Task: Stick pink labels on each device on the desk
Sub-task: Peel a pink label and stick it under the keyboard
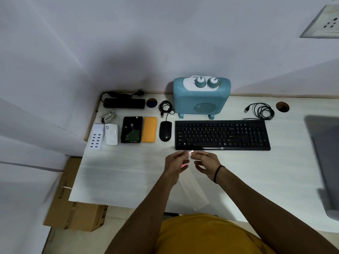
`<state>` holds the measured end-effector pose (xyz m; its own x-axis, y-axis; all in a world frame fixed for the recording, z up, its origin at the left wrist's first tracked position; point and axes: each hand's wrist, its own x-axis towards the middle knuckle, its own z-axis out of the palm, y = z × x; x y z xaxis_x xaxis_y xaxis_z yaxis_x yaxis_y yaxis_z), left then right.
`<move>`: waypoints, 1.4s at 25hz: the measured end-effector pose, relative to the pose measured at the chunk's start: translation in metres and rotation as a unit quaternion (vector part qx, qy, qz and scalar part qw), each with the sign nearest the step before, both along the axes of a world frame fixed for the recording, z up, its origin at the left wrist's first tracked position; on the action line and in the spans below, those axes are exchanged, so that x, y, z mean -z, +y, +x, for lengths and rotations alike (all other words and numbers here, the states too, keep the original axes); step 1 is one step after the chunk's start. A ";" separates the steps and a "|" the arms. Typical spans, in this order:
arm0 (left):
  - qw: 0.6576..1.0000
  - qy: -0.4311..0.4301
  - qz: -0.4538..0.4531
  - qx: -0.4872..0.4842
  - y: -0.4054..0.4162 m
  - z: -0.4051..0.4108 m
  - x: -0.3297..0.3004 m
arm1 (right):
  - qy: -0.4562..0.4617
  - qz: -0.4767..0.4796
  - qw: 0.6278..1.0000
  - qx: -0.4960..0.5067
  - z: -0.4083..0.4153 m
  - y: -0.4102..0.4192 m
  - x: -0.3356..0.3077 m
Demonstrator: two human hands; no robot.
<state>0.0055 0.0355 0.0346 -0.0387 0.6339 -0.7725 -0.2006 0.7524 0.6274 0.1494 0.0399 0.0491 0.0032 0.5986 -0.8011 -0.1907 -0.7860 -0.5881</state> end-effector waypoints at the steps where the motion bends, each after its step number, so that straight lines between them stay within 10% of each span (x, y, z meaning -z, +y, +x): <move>1: 1.000 -0.018 0.003 0.001 0.004 0.005 -0.002 | 0.001 0.001 1.000 -0.001 -0.001 0.005 0.000; 13: 0.997 -0.046 -0.038 -0.056 0.071 0.009 0.023 | -0.066 0.018 0.975 -0.210 0.026 0.090 0.024; 15: 0.996 -0.033 -0.052 -0.068 0.086 0.006 0.030 | -0.283 0.120 0.887 -0.343 0.049 0.120 0.034; 17: 0.996 -0.019 -0.063 -0.063 0.099 0.005 0.035 | -0.481 0.186 0.714 -0.472 0.073 0.148 0.039; 20: 0.994 -0.015 -0.099 -0.030 0.108 0.009 0.040 | -0.536 0.148 0.587 -0.588 0.098 0.170 0.048; 27: 0.993 -0.003 -0.113 0.022 0.098 0.035 0.032 | -0.532 0.037 0.570 -0.625 0.109 0.196 0.041; 35: 0.995 0.008 -0.089 0.041 0.075 0.042 0.013 | -0.411 0.042 0.653 -0.635 0.132 0.176 0.008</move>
<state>0.0472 0.1102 0.0218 -0.0055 0.4879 -0.8729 -0.1260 0.8656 0.4846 0.2811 0.2163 0.0412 -0.1302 0.5778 -0.8057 0.9904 0.0373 -0.1334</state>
